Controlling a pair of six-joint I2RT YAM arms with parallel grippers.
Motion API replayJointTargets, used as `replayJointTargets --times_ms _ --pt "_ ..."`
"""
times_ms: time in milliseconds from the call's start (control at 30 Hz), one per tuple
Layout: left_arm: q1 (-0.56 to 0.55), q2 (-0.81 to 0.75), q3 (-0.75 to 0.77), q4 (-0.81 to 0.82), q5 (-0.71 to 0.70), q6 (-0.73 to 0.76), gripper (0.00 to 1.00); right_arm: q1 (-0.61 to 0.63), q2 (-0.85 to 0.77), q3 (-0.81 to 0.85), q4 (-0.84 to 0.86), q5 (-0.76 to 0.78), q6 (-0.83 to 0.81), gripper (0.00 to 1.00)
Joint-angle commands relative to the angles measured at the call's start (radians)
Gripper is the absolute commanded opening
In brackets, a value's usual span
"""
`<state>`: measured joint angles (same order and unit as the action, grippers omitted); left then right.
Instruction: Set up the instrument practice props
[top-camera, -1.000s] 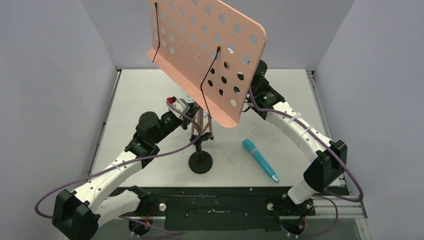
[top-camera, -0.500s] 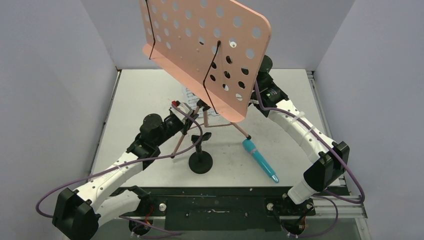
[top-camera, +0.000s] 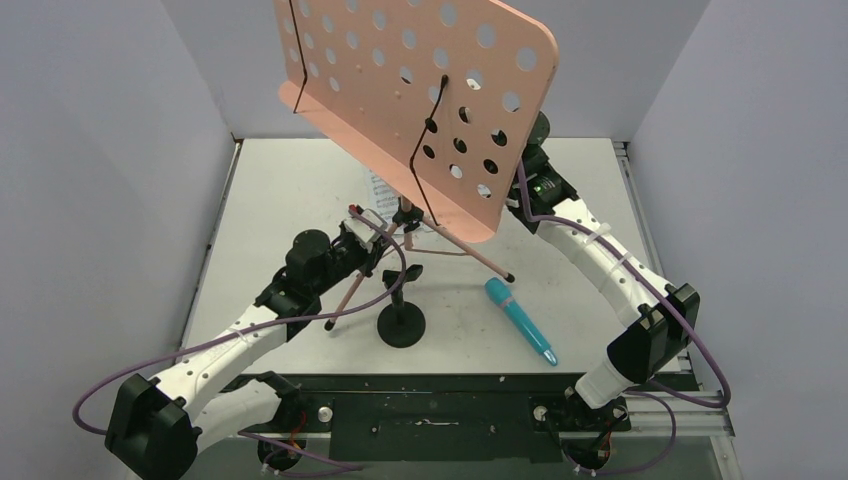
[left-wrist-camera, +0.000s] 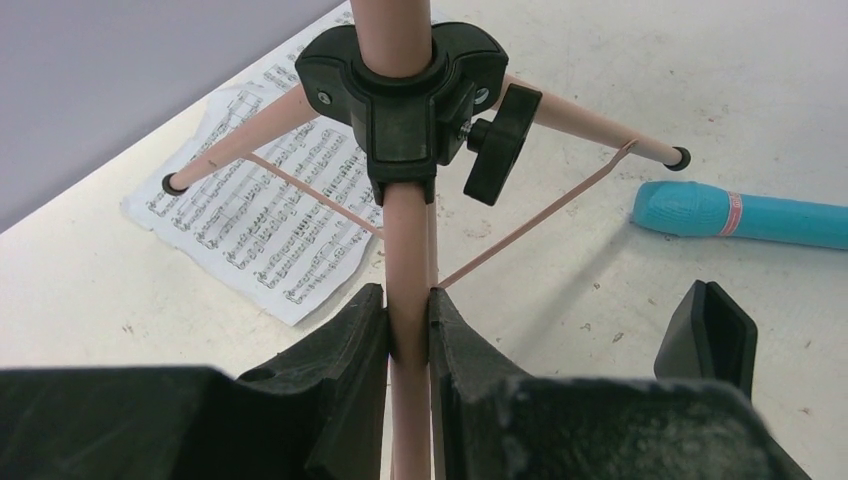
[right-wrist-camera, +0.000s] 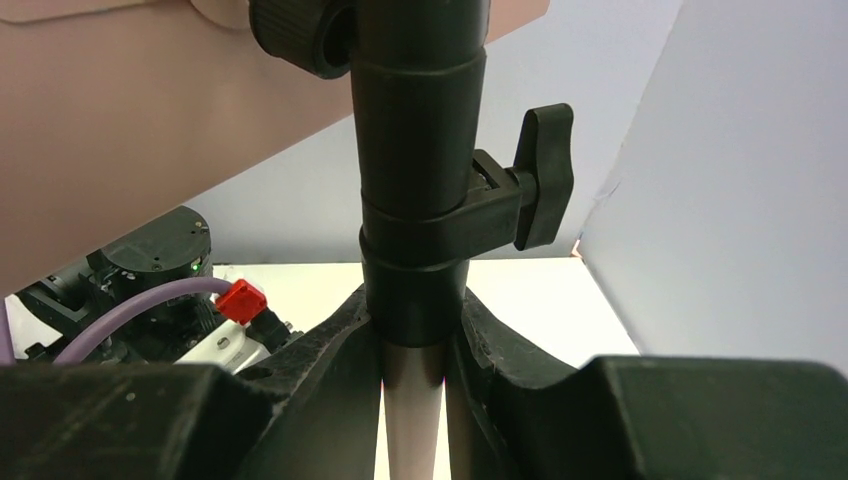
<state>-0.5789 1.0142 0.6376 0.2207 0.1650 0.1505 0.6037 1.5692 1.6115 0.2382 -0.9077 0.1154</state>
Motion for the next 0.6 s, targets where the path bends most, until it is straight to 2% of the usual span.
replayJointTargets --times_ms 0,200,333,567 --pt "0.008 -0.006 -0.006 0.074 -0.054 -0.075 0.0 -0.002 -0.042 0.13 0.323 -0.036 0.058 0.05" --pt "0.007 -0.012 -0.032 0.163 -0.15 -0.216 0.0 0.005 0.004 0.122 0.412 -0.116 0.162 0.05" --pt "0.008 -0.022 -0.063 0.242 -0.22 -0.253 0.0 0.017 0.025 0.122 0.429 -0.163 0.19 0.05" --pt "0.009 -0.021 -0.075 0.276 -0.295 -0.272 0.0 0.026 0.041 0.093 0.431 -0.18 0.203 0.05"
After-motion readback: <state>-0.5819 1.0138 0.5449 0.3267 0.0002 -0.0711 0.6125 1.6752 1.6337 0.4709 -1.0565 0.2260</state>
